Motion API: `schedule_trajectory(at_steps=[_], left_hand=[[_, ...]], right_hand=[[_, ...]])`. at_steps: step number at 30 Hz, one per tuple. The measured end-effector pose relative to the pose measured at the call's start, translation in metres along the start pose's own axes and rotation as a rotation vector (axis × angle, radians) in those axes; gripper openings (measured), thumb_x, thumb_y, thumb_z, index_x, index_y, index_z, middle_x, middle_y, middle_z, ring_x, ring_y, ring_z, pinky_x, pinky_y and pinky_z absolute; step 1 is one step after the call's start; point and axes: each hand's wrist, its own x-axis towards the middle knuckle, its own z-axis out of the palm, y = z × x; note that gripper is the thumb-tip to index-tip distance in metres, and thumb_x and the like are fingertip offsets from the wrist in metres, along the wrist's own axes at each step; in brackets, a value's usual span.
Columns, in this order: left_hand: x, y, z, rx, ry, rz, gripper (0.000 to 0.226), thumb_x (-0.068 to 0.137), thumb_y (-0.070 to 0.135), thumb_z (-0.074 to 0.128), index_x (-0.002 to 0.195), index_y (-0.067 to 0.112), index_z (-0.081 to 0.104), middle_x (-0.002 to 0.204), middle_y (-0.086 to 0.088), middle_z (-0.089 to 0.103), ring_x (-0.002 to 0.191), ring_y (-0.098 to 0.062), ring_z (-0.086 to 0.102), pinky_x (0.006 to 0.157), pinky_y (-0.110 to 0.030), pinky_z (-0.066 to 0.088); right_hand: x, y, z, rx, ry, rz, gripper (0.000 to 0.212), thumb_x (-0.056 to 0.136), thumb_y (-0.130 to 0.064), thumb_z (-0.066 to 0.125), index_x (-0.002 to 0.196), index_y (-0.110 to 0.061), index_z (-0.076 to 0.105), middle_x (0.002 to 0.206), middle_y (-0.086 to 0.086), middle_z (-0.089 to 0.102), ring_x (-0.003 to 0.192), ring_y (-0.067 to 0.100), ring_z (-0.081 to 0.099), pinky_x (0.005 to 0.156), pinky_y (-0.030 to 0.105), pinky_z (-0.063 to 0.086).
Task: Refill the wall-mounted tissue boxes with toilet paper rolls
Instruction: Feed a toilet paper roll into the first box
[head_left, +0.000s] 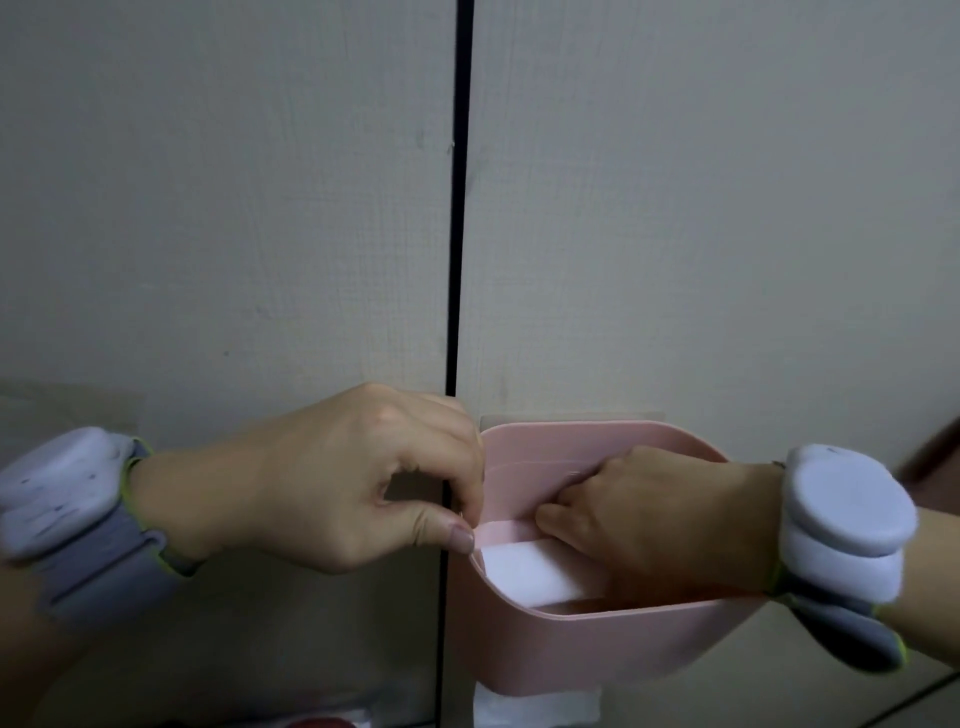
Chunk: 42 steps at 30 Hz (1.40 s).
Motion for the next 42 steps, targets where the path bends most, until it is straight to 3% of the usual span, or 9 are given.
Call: schedule_trajectory(at_steps=[5,9,14,20,25,33,36,39,42], left_hand=[[0.002,-0.001,0.0,-0.001,0.012,-0.015,0.015,0.089,0.029,0.069,0.086,0.015,0.073,0.089,0.006,0.068,0.091,-0.015,0.066,0.077,-0.036,0.052],[0.001,0.003,0.002,-0.01,0.063,-0.038,0.018,0.088,0.03,0.07,0.085,0.014,0.074,0.09,0.004,0.069,0.091,-0.016,0.067,0.078,-0.037,0.054],[-0.005,0.006,0.007,-0.106,0.116,-0.206,0.021,0.081,0.033,0.074,0.089,0.014,0.076,0.101,0.007,0.073,0.104,-0.012,0.068,0.091,-0.039,0.054],[-0.021,0.033,0.013,-0.261,0.327,-0.495,0.047,0.069,0.044,0.079,0.114,0.038,0.068,0.116,0.014,0.069,0.098,-0.013,0.07,0.092,-0.033,0.056],[-0.055,0.049,0.009,-0.159,0.518,-0.578,0.04,0.078,0.05,0.064,0.114,0.032,0.066,0.109,0.017,0.073,0.103,-0.003,0.069,0.091,-0.036,0.056],[-0.204,0.08,0.001,0.025,0.554,-0.719,0.044,0.078,0.059,0.054,0.107,0.03,0.071,0.098,0.021,0.07,0.09,-0.004,0.067,0.079,-0.026,0.054],[-0.253,0.08,0.01,-0.009,0.529,-0.736,0.031,0.083,0.043,0.065,0.106,0.023,0.072,0.095,0.008,0.074,0.083,-0.013,0.068,0.076,-0.024,0.055],[-0.314,0.076,0.019,-0.011,0.497,-0.739,0.016,0.089,0.023,0.071,0.105,0.02,0.073,0.096,0.006,0.072,0.083,-0.006,0.065,0.071,-0.013,0.049],[-0.367,0.069,0.038,-0.07,0.467,-0.821,0.016,0.091,0.022,0.069,0.106,0.02,0.072,0.095,0.009,0.07,0.083,-0.002,0.063,0.07,-0.012,0.047]], right_hand=[[0.0,0.001,-0.005,0.01,0.001,-0.009,0.029,0.098,-0.033,0.043,0.123,-0.02,0.05,0.123,0.004,0.061,0.107,0.031,0.061,0.092,0.044,0.05],[-0.01,0.005,-0.023,0.23,0.04,-0.001,0.026,0.09,-0.044,0.057,0.111,-0.027,0.058,0.11,-0.009,0.065,0.093,0.017,0.059,0.079,0.029,0.045],[-0.042,0.022,-0.022,0.549,0.21,0.011,0.033,0.09,-0.046,0.062,0.121,-0.036,0.061,0.11,-0.027,0.064,0.093,-0.008,0.057,0.082,0.008,0.041],[-0.052,0.026,-0.016,0.681,0.61,0.05,0.03,0.087,-0.043,0.061,0.115,-0.032,0.066,0.107,-0.02,0.067,0.099,0.0,0.062,0.088,0.027,0.05],[-0.034,-0.008,-0.05,0.751,0.787,-0.002,0.028,0.089,-0.039,0.063,0.115,-0.033,0.066,0.11,-0.02,0.066,0.102,-0.001,0.062,0.092,0.031,0.052],[0.017,-0.154,-0.105,0.644,0.69,-0.086,0.026,0.093,-0.03,0.064,0.118,-0.029,0.066,0.111,-0.014,0.065,0.102,0.001,0.06,0.087,0.018,0.047],[0.047,-0.208,-0.103,0.679,0.607,-0.074,0.027,0.092,-0.028,0.065,0.119,-0.023,0.066,0.112,-0.008,0.066,0.101,0.004,0.06,0.088,0.025,0.048],[0.089,-0.274,-0.101,0.715,0.519,-0.086,0.028,0.091,-0.024,0.066,0.119,-0.021,0.066,0.114,-0.006,0.067,0.099,0.006,0.061,0.088,0.027,0.05],[0.123,-0.325,-0.092,0.781,0.426,-0.095,0.026,0.09,-0.023,0.067,0.116,-0.021,0.067,0.111,-0.006,0.068,0.097,0.008,0.064,0.088,0.029,0.051]])
